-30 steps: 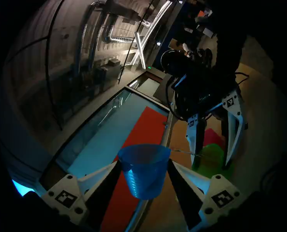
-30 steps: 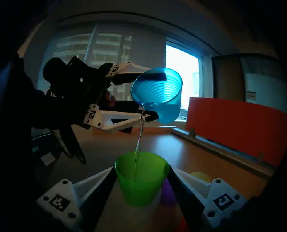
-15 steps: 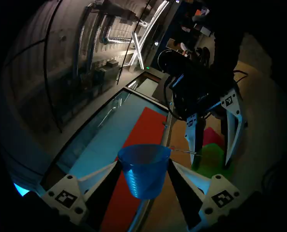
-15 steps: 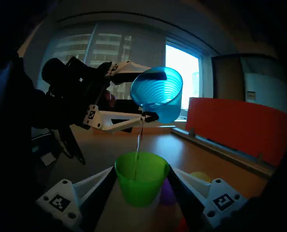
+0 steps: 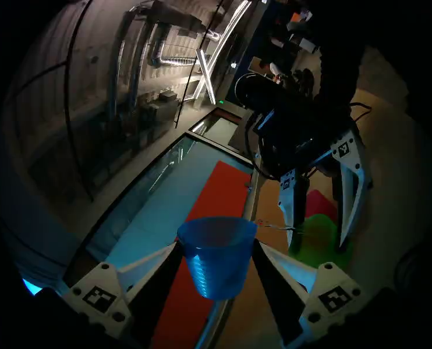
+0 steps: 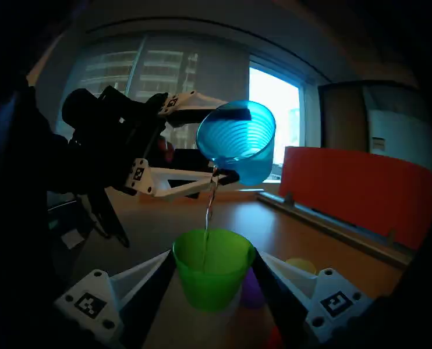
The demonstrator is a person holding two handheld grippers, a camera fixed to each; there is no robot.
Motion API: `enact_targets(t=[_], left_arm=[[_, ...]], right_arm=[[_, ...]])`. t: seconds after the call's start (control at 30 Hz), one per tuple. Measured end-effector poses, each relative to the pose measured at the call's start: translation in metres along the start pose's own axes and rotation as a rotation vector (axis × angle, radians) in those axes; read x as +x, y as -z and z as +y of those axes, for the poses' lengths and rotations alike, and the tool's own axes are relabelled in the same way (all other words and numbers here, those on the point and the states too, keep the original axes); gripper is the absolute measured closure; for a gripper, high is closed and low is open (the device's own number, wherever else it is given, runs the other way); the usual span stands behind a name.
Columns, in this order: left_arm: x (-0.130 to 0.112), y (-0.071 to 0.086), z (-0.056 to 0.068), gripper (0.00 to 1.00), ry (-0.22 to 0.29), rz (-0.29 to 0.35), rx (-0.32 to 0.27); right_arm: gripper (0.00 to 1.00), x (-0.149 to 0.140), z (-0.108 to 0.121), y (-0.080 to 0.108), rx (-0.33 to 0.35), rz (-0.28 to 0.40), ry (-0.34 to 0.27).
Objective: Pour water
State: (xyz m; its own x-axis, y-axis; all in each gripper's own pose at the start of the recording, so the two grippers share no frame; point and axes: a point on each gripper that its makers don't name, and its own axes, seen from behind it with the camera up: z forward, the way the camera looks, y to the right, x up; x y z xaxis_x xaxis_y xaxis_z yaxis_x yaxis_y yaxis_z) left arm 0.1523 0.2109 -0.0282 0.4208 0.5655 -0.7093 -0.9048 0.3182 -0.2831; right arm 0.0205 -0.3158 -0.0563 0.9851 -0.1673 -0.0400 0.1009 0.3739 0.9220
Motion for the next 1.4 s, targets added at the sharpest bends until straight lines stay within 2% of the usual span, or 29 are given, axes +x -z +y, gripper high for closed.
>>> enact_targets(t=[1.4], left_arm=[[0.0034, 0.0016, -0.0020, 0.17, -0.032, 0.002, 0.000]], right_arm=[[0.09, -0.0027, -0.0009, 0.0015, 0.004, -0.004, 0.007]])
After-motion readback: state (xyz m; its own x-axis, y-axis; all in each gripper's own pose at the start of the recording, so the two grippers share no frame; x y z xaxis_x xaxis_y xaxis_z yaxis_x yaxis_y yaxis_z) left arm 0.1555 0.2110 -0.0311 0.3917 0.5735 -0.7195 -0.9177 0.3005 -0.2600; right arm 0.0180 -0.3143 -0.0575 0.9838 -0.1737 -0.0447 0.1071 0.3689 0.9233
